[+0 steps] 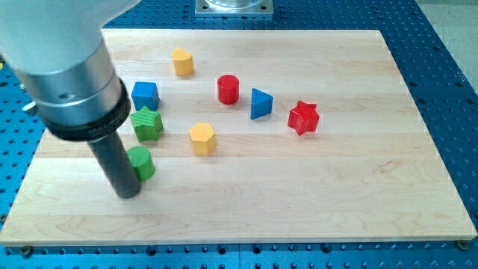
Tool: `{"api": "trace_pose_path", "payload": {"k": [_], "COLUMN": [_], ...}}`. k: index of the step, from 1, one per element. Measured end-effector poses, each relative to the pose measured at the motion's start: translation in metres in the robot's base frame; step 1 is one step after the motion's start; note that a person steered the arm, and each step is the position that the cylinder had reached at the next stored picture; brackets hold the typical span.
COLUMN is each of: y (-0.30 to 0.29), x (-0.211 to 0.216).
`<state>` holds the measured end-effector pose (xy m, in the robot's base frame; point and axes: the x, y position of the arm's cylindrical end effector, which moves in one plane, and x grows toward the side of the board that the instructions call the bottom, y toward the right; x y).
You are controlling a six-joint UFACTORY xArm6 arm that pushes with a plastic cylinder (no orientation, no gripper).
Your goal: Move the red star to the right side of the hexagon
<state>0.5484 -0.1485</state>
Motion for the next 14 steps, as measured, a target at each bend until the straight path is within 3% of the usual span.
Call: {"api": "trace_pose_path", "payload": {"k": [2, 3, 4, 5, 7, 8, 10, 12, 14], "y": [0.014, 0.011, 0.014, 0.082, 0.269, 0.295, 0.278, 0.275, 0.303], "x": [0.002, -0.023, -0.012, 0.003, -0.054, -0.105, -0.122, -0.101, -0.13]}}
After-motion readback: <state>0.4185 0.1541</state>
